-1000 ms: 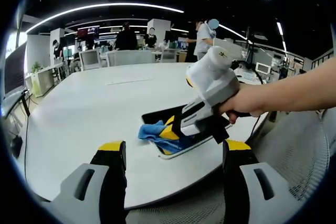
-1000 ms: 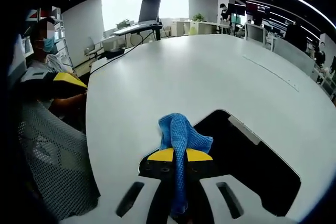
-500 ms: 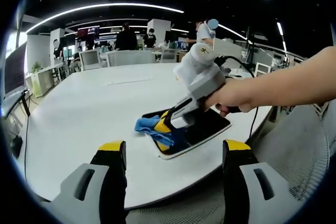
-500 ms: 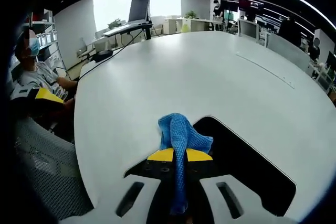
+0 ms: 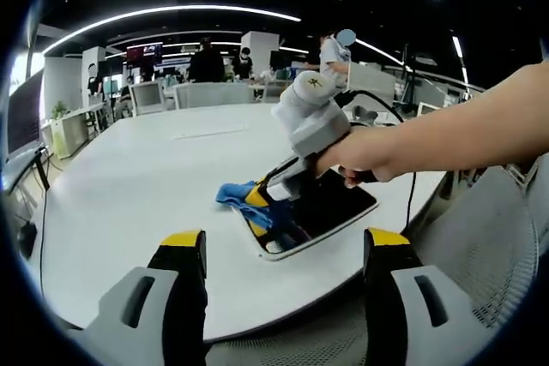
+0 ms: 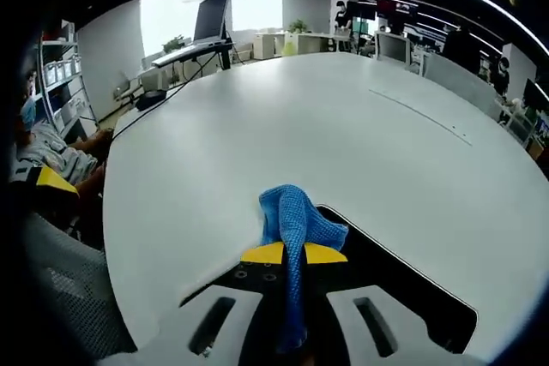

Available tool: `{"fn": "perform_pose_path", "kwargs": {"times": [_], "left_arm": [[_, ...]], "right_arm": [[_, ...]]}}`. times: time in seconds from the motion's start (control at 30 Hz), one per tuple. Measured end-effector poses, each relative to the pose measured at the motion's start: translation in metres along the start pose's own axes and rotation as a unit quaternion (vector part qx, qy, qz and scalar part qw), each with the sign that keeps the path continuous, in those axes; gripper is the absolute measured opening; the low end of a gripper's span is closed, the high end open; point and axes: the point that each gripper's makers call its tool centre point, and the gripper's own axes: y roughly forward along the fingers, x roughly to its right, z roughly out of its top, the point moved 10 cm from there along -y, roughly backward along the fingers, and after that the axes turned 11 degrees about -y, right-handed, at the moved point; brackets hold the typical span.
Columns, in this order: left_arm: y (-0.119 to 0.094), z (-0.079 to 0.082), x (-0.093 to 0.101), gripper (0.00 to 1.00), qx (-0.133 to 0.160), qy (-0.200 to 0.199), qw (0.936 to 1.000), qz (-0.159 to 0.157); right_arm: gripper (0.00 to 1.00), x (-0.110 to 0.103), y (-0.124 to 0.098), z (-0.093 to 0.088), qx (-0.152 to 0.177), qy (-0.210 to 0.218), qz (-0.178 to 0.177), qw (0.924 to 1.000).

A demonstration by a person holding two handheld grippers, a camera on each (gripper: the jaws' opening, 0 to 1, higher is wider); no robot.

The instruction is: Wipe the mirror surface with the cleaning cloth until all visible marks leave the cleaned area.

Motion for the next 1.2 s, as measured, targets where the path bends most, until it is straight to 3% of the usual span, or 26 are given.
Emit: {"fn": "perform_pose_path", "kwargs": {"times": [0.57, 1.2], "left_arm": [[0.000, -0.001, 0.000, 0.73, -0.003, -0.001, 1.0000, 0.001], [0.001, 0.000, 0.000, 0.73, -0.002, -0.001, 1.0000, 0.001]], "right_arm": [[0.01, 0.011, 0.012, 0.010, -0.007, 0.034, -0.024, 0.9991], [0.01, 0.013, 0.014, 0.013, -0.013, 0.017, -0.038, 0.9990]]}}
